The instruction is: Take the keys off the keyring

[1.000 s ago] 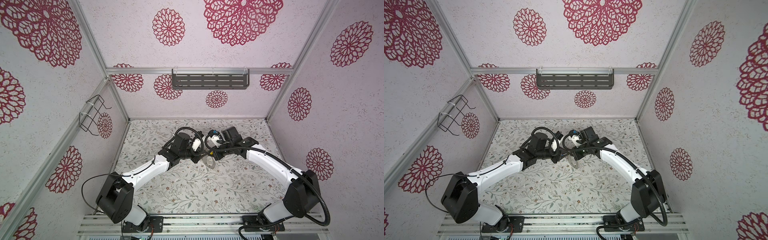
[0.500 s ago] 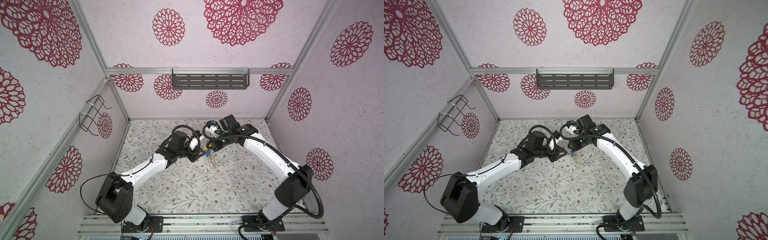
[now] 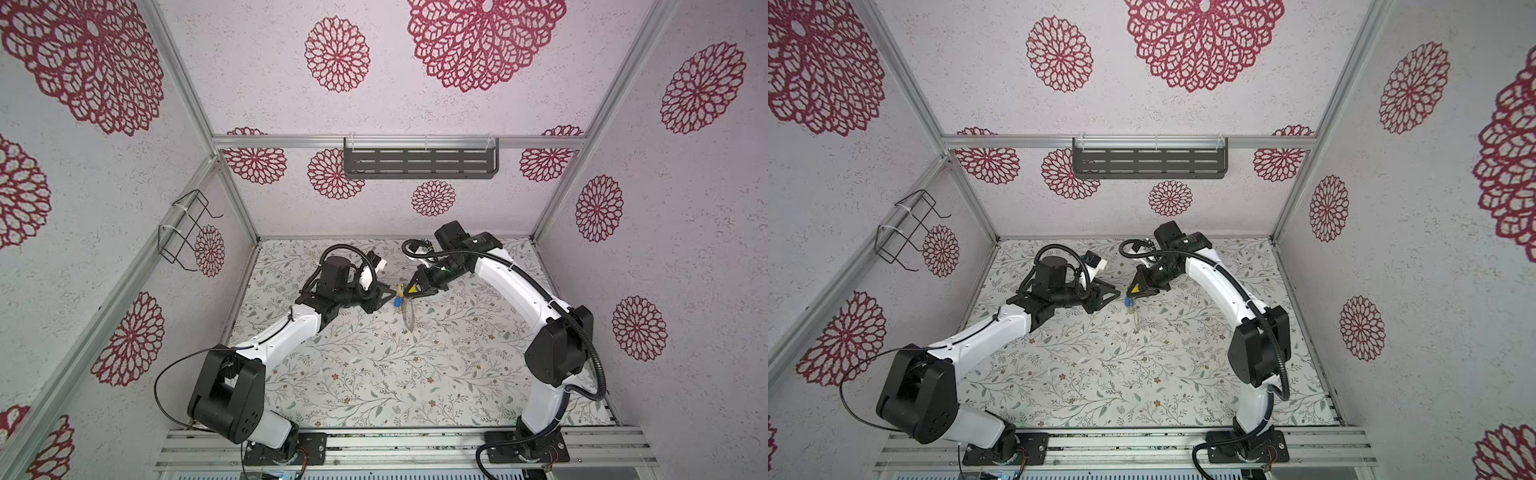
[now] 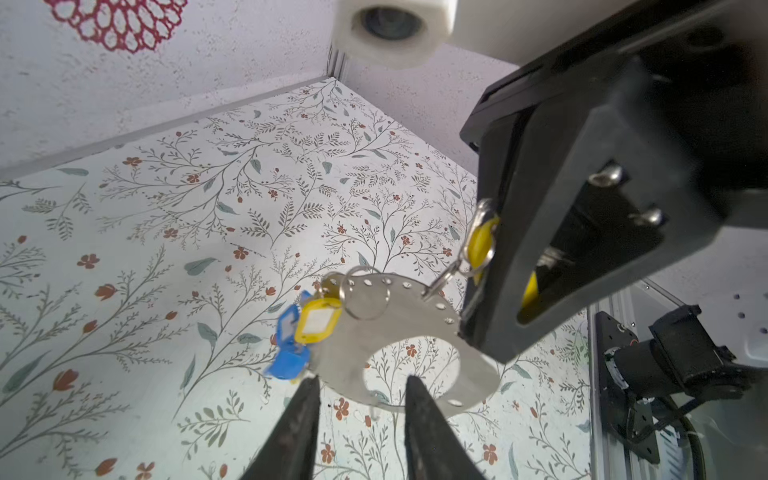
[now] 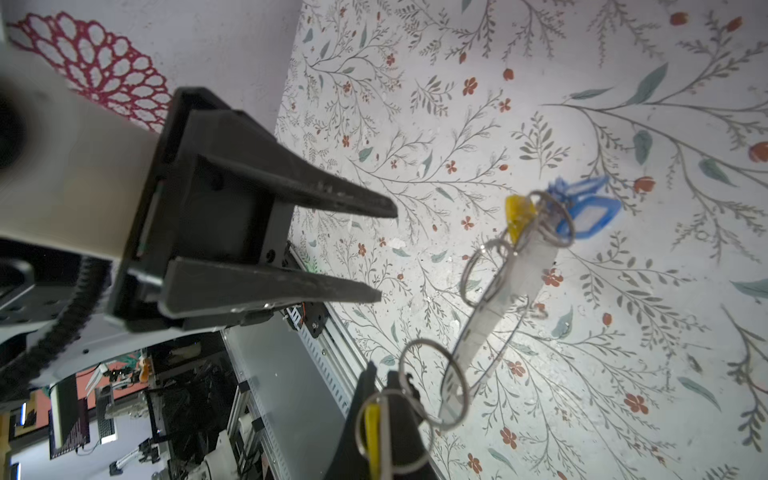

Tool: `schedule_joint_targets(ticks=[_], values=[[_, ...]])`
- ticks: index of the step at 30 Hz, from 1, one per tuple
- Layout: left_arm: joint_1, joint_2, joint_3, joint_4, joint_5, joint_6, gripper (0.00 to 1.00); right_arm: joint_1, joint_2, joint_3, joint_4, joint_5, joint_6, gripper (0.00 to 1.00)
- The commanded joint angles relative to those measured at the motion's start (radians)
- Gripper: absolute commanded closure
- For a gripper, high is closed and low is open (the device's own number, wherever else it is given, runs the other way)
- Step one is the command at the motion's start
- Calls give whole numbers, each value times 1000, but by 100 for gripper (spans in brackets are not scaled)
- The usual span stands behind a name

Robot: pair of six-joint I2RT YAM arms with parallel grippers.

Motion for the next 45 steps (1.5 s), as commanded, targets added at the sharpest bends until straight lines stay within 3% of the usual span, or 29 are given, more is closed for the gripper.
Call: schedule_joint_targets(ticks=[1, 14, 20, 25, 29, 32, 35, 39, 45], values=[[2, 28, 56, 14, 87, 42, 62, -3, -35, 40, -71, -93, -75, 100], [-13, 81, 75, 146, 95, -44, 59, -8, -27, 7, -36, 32, -82, 100], [-16, 91, 84, 133, 29, -32, 58, -8, -37, 24, -44, 204, -91, 100], [-31, 82, 102, 45, -7, 17, 57, -7, -51, 29, -52, 305, -110, 100], [-64, 79, 92, -26, -69, 124, 55, -3, -53, 35, -53, 353, -140, 100], [-64, 95, 113, -94, -92, 210, 54, 11, -61, 33, -50, 500, -166, 100], [-68, 102, 158, -156, -77, 216, 52, 20, -50, 45, -47, 631, -162, 100], [-114, 95, 149, -140, -98, 184, 49, 21, -47, 51, -5, 604, -134, 100], [-145, 82, 28, 27, -188, 92, 50, 20, -37, 53, 49, 537, -107, 100]])
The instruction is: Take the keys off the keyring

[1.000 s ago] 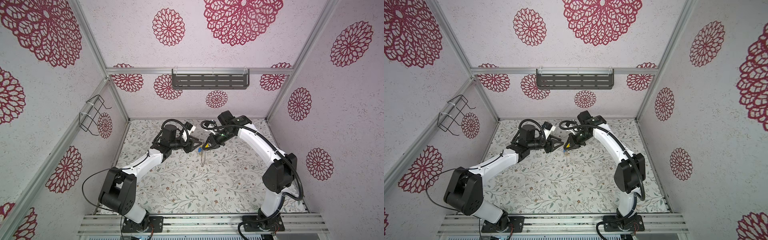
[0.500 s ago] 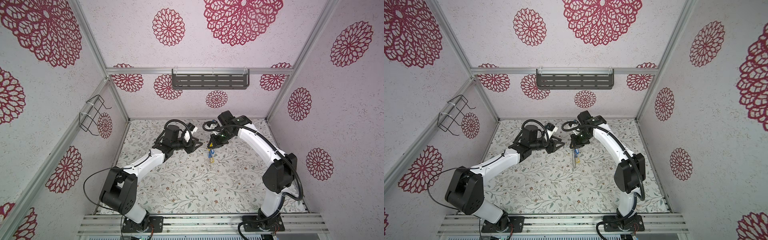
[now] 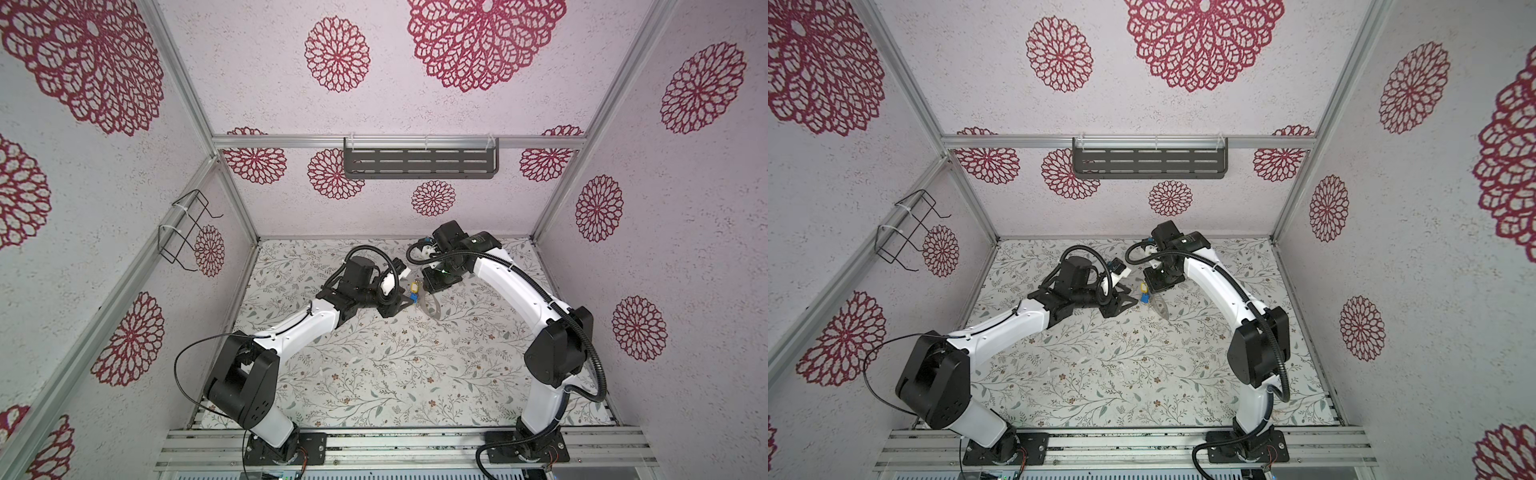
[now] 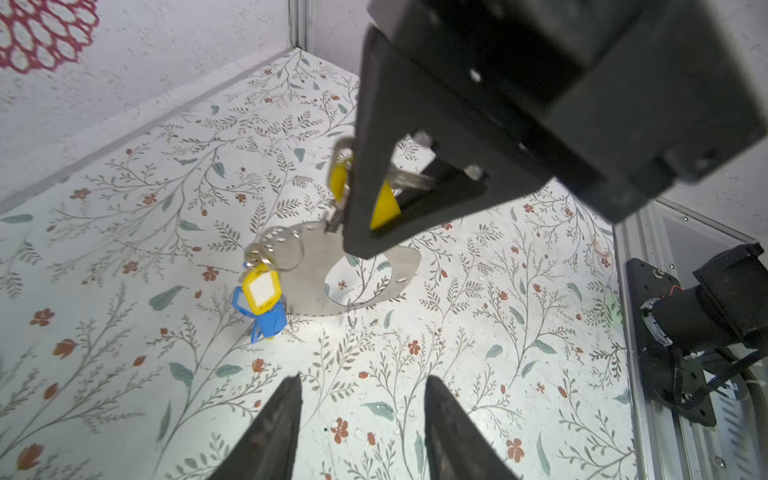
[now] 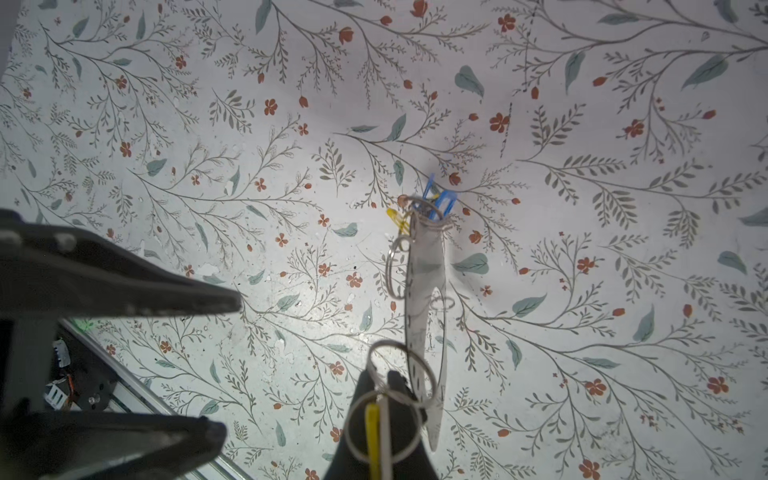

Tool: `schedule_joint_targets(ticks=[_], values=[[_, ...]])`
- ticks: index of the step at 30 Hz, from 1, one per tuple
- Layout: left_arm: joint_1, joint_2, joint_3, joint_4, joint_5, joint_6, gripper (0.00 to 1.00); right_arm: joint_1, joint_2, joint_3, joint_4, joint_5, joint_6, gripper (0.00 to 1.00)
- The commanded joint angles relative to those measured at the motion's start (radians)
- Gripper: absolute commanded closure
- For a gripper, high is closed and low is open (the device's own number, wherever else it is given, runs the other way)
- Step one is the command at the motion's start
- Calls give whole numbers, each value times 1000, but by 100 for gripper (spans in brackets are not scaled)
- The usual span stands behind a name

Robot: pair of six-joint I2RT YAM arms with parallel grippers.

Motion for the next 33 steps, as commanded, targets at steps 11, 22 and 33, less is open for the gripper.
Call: schedule_joint_targets(ticks=[11, 22, 33], values=[[101, -175, -212, 133, -402, -185, 50, -3, 310, 591, -68, 51, -34, 100], [131, -247, -318, 176, -425, -242, 51, 9, 385, 497, 24, -176, -21, 100], [131, -165, -276, 203, -367, -270, 52, 72, 85, -313, 329, -303, -16, 100]])
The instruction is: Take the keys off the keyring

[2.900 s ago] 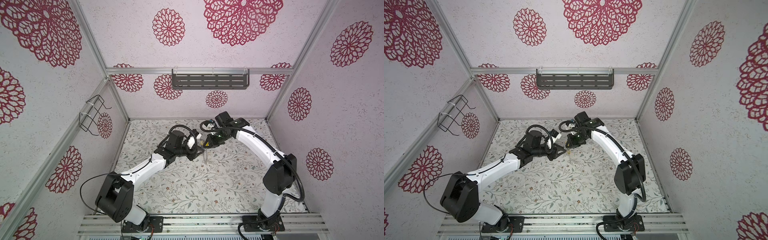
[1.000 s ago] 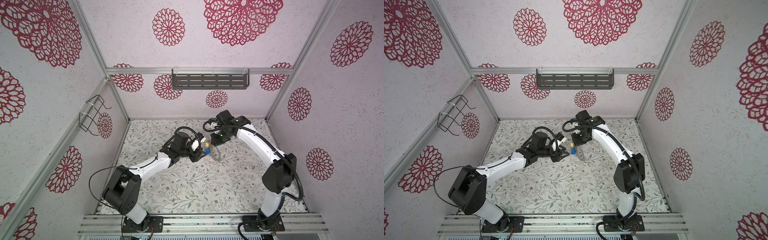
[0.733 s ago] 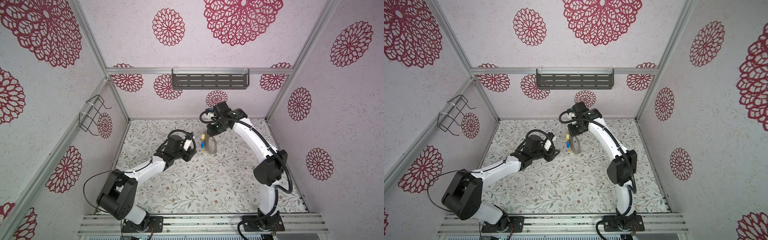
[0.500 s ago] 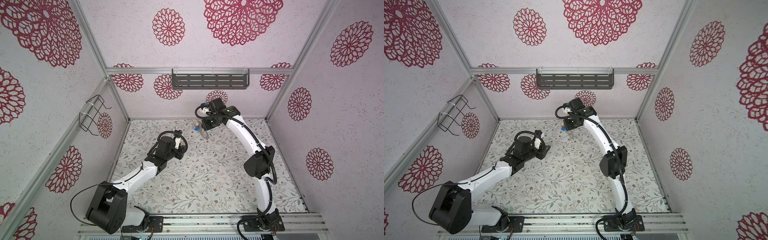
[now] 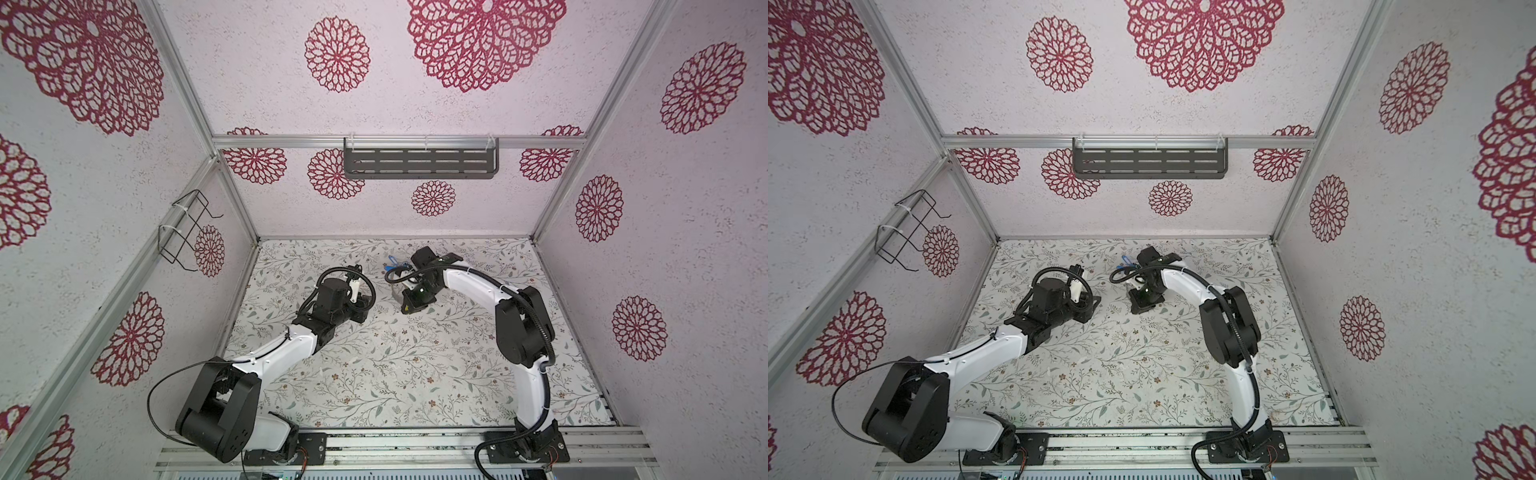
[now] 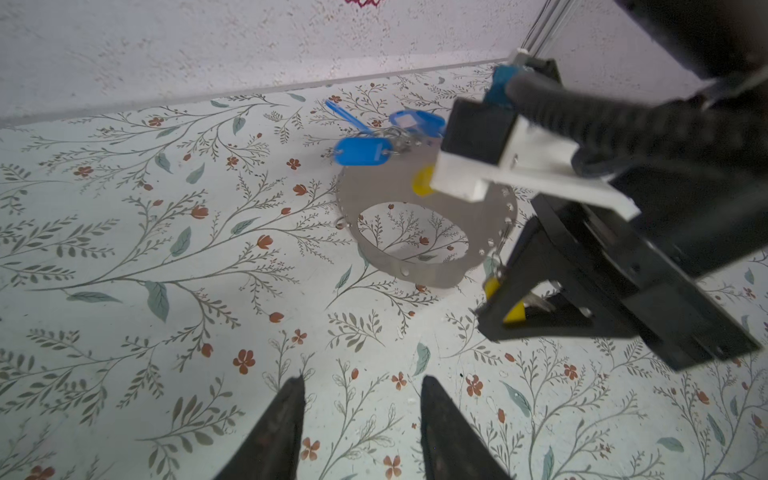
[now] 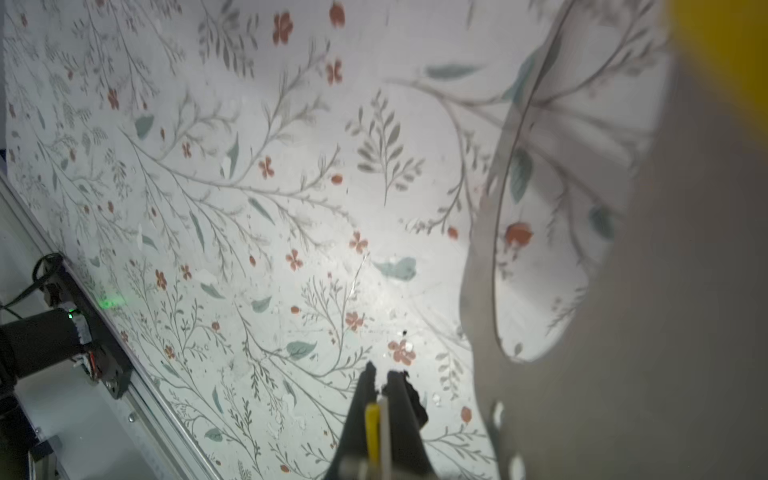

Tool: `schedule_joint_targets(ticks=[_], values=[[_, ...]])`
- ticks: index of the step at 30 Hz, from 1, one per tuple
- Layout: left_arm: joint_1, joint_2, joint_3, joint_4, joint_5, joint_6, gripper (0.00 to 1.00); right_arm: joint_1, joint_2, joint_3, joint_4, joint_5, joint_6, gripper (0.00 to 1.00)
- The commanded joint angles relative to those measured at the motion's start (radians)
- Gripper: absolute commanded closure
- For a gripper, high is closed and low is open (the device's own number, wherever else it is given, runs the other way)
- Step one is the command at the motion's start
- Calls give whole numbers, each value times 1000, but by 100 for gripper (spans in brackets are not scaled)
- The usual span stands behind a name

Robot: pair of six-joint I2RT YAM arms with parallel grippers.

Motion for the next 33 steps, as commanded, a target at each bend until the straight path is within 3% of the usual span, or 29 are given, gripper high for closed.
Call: schedule_joint_targets(ticks=[1, 6, 10, 13, 15, 18, 22, 25, 30, 33], values=[[5, 25, 38, 35, 30, -9, 52, 14, -135, -155, 115, -62, 18, 100], [6, 70, 60, 29, 91, -20, 55, -5, -203, -362, 229, 104, 90, 100], [4, 97, 75, 13, 144, -26, 56, -31, -230, -434, 300, 309, 133, 100], [2, 101, 73, 7, 161, -19, 57, -41, -254, -472, 348, 374, 138, 97], [2, 102, 72, 7, 165, -11, 57, -44, -259, -476, 344, 398, 141, 90], [-1, 120, 89, 6, 184, 17, 56, -43, -301, -499, 319, 459, 167, 61], [-2, 204, 197, -45, 217, 47, 56, -50, -483, -615, 352, 533, 262, 37], [-6, 271, 291, -87, 237, 45, 56, -100, -593, -684, 371, 555, 358, 23], [-16, 325, 375, -111, 247, 43, 56, -311, -576, -697, 464, 404, 467, 21], [-18, 320, 376, -130, 242, 46, 56, -353, -457, -633, 533, 343, 485, 21]])
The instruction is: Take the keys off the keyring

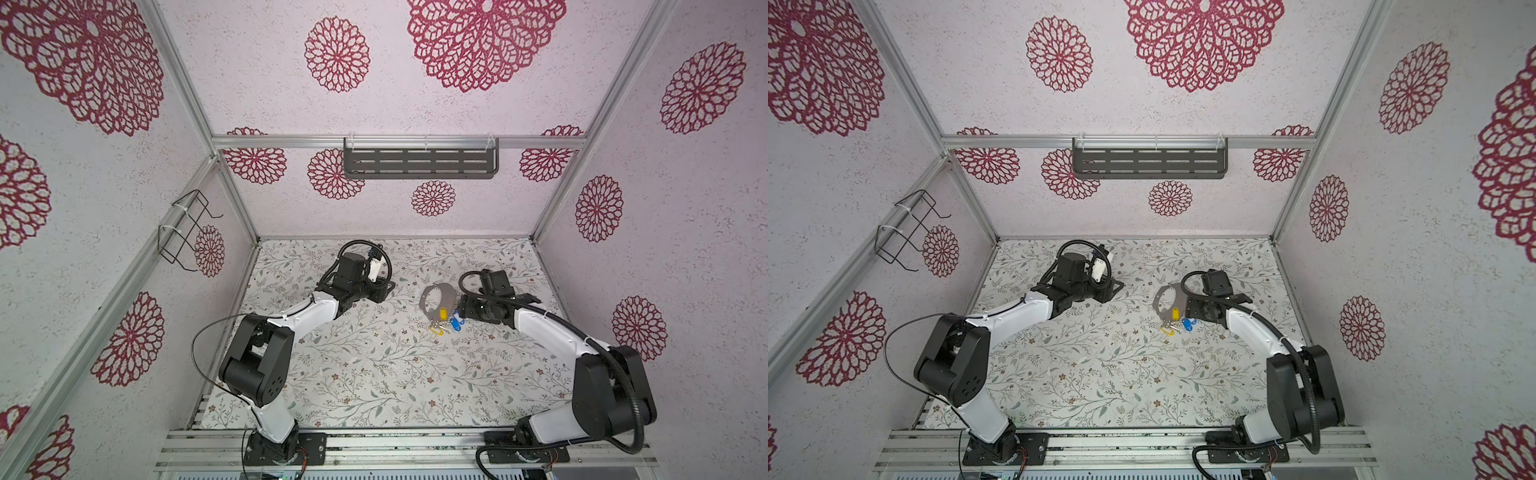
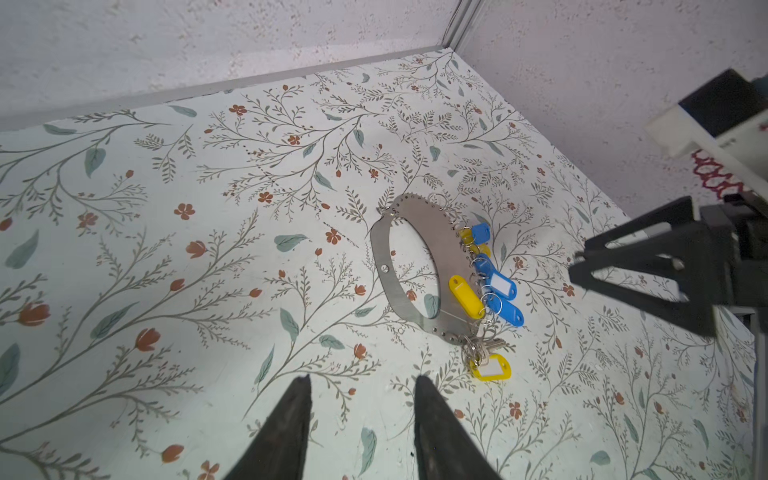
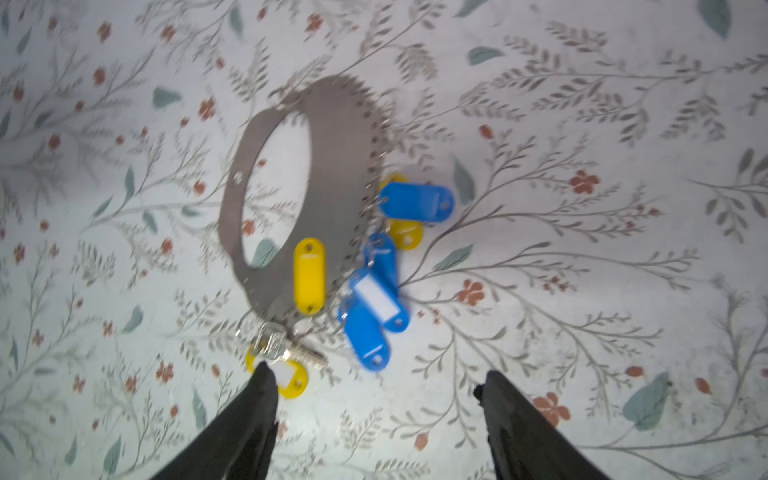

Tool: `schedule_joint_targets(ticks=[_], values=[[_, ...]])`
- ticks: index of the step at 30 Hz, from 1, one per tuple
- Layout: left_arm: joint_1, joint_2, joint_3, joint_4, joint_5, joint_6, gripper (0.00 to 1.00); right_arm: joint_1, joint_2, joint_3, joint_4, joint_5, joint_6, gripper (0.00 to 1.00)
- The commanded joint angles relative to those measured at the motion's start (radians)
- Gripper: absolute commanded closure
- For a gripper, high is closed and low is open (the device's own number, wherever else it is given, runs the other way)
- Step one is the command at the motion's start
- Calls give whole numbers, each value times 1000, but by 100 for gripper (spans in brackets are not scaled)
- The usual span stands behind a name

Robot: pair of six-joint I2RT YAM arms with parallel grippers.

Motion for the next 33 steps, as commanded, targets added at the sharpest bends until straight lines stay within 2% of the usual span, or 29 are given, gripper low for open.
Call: schedule_joint_targets(ticks=[1, 5, 9, 17, 21, 25, 28, 30, 33], values=[[-7, -6, 9, -50, 7, 23, 56, -20, 132, 75, 87, -85, 70, 21], [-5, -69, -47, -97, -20, 40, 56, -22, 269, 174, 105, -105, 63, 21], [-5, -162, -134, -124, -45, 38, 55, -15, 358, 223, 148, -190, 78, 21], [-30, -337, -317, -91, -47, 27, 55, 76, 544, 438, 156, -312, 35, 25], [-43, -381, -344, -86, -51, 41, 56, 125, 658, 599, 158, -409, 20, 28], [-47, -383, -338, -66, -29, 67, 55, 158, 735, 714, 196, -565, 20, 33], [-50, -343, -308, -34, 15, 125, 56, 154, 748, 771, 174, -638, 9, 36], [-53, -296, -260, -42, 44, 182, 56, 141, 706, 774, 118, -579, -26, 36], [-52, -190, -130, -109, 75, 271, 56, 87, 572, 651, 165, -518, -8, 36]])
